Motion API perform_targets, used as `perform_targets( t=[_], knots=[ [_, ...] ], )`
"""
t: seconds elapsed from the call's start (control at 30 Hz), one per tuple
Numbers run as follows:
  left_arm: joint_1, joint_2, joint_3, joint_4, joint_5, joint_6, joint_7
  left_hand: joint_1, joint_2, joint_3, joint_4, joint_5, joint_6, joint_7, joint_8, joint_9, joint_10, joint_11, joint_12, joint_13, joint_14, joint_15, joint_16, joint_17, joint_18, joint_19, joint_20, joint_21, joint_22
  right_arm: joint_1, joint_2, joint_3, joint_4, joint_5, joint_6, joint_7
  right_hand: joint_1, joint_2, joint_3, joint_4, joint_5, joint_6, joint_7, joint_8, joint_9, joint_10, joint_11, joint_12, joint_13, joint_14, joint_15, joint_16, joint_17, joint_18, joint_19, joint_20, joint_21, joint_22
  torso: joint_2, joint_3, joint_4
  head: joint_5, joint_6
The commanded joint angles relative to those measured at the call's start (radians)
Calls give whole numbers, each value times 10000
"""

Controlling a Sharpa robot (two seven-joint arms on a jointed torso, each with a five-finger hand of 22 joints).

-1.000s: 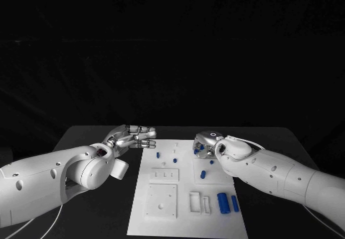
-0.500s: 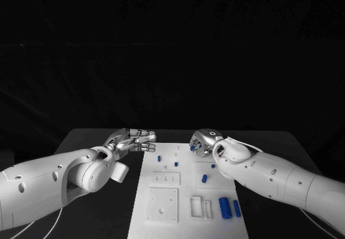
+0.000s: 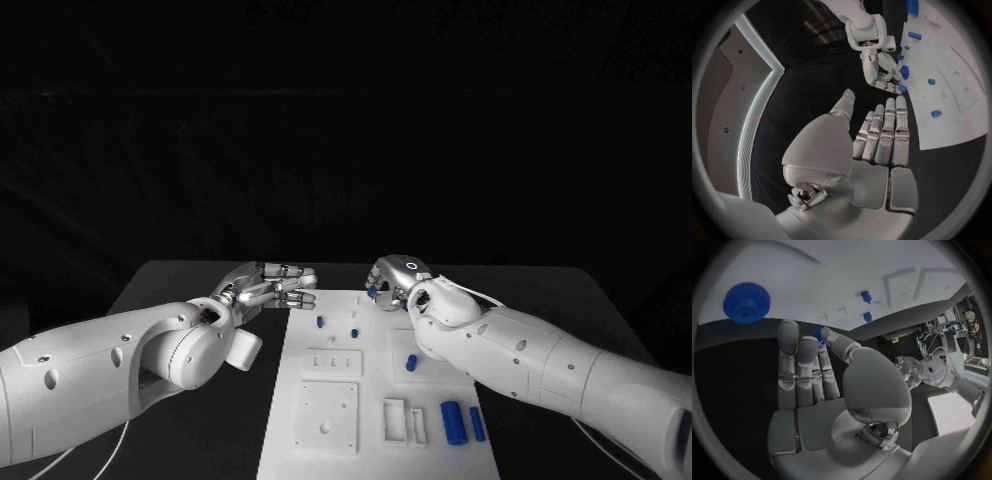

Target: Assemble the parts on the task board

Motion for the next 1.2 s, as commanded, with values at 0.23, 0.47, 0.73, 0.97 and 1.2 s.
perform_targets(
  t=[0.23,0.47,0.73,0.97,1.2],
  knots=[
    [21,110,14,-29,-3,10,19,42,68,15,-26,-9,-15,2,27,10,27,20,49,12,-60,-21,-48,-11,-171,3,14,-27,8,1,466,7,-394,-294,-118,-569,-55,72,-22,47,8,56,-15,35,11,122,-97,22,8,8,-86,-6,6,163,61,-13,-119,94,75,-40,109,-66,21],
    [28,184,15,-43,-3,12,5,42,62,11,-31,-9,-10,3,27,11,22,20,48,11,-61,-21,-48,-10,-170,-1,16,-28,8,0,658,3,-641,-385,-120,-690,-54,53,-5,41,1,60,-17,35,10,127,-100,23,9,8,-87,-7,9,164,77,-14,-175,170,112,-90,195,-110,104],
    [69,241,16,-20,-3,27,-14,48,59,13,-32,-9,-6,3,29,12,4,27,47,11,-63,-19,-48,-11,-170,-2,17,-29,8,-7,862,-20,-917,-481,-11,-708,-45,45,9,39,12,53,-16,35,10,121,-96,22,8,9,-83,-11,7,161,86,-11,-233,245,142,-105,193,-77,187],
    [90,260,17,26,-3,30,-21,48,59,13,-32,-9,-6,3,29,12,4,27,47,11,-63,-19,-48,-11,-170,-2,17,-29,8,-16,902,-30,-974,-513,176,-690,-56,30,33,35,47,54,-14,36,11,122,-94,22,8,11,-81,-9,12,162,120,-9,-348,417,133,-97,178,-61,101],
    [103,265,17,20,-5,21,-33,48,59,13,-32,-9,-6,3,29,12,4,27,47,11,-63,-19,-48,-11,-170,-2,17,-29,8,-34,904,-38,-949,-533,312,-667,-67,32,42,30,56,54,-16,35,11,125,-95,23,8,8,-79,-10,13,161,128,-6,-416,512,136,-87,150,0,69]
  ],
)
